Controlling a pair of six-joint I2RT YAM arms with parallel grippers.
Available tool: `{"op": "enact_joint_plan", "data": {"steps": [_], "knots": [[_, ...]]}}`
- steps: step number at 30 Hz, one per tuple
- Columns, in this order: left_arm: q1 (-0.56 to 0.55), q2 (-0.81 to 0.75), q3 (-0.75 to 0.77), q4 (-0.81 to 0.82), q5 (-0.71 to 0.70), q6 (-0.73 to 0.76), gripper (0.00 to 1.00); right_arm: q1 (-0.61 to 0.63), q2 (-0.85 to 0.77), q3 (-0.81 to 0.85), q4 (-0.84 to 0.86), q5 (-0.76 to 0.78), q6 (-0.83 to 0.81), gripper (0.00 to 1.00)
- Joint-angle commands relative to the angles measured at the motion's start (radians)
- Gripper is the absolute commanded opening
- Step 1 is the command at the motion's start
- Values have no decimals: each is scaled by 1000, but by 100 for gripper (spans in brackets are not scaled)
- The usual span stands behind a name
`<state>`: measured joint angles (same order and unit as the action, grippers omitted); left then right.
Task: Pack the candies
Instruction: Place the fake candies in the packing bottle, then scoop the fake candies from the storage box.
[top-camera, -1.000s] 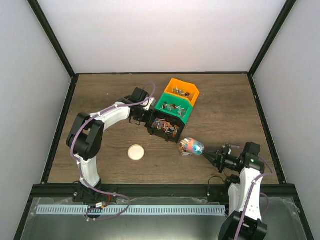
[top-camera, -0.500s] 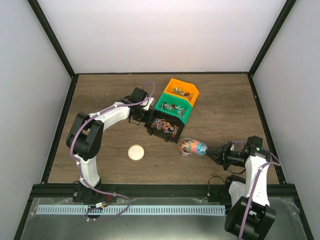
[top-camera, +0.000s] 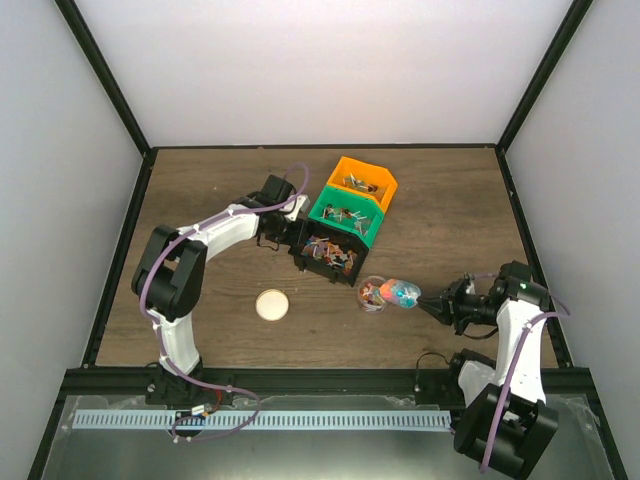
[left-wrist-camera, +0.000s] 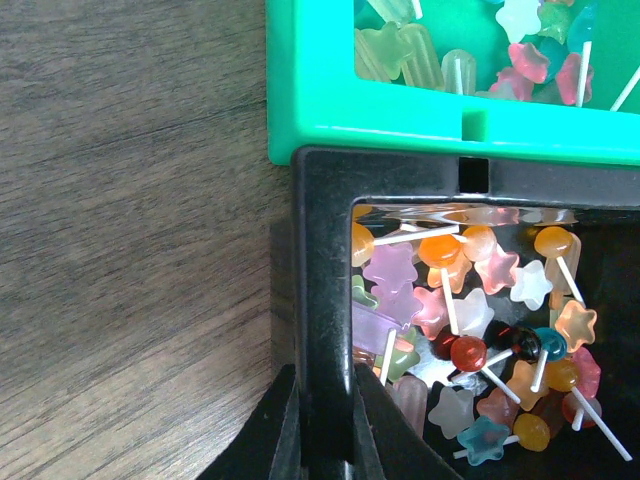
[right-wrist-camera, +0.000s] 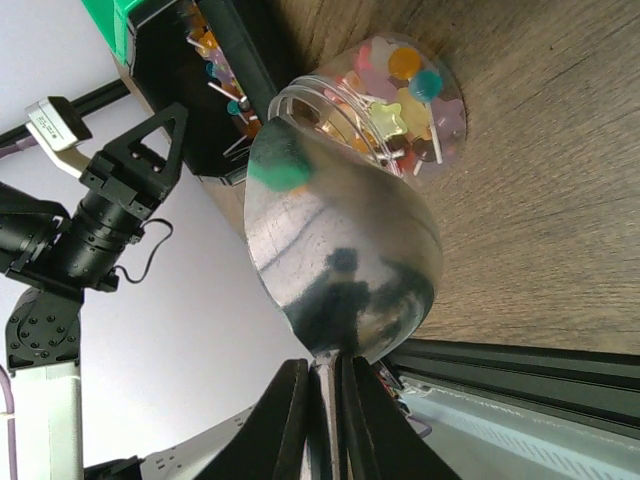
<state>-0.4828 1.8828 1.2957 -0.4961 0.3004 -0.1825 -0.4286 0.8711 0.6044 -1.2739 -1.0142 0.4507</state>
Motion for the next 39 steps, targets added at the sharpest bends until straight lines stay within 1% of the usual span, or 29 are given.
{"op": "enact_joint_plan", "data": {"steps": [1, 8, 14, 22, 28, 32, 34, 36, 39], "knots": [[10, -37, -2, 32, 35, -34, 9, -9, -6, 18, -30, 20, -21, 1], [12, -33, 0, 33, 38, -35, 9, 14, 9, 71, -33, 47, 0, 1], [14, -29, 2, 31, 40, -34, 9, 124, 28, 131, -31, 143, 84, 1], [24, -27, 4, 32, 44, -35, 9, 211, 74, 240, -33, 227, 159, 1], [29, -30, 4, 35, 62, -43, 9, 227, 124, 335, -21, 193, 155, 1], [29, -31, 6, 34, 69, -39, 9, 226, 219, 405, 61, 177, 172, 1], [29, -35, 14, 22, 84, -18, 10, 226, 275, 433, 147, 142, 206, 1], [29, -47, 19, 18, 120, 11, 16, 227, 330, 461, 240, 94, 248, 1], [28, -79, 18, 4, 87, 56, 25, 226, 419, 512, 340, 76, 287, 1]]}}
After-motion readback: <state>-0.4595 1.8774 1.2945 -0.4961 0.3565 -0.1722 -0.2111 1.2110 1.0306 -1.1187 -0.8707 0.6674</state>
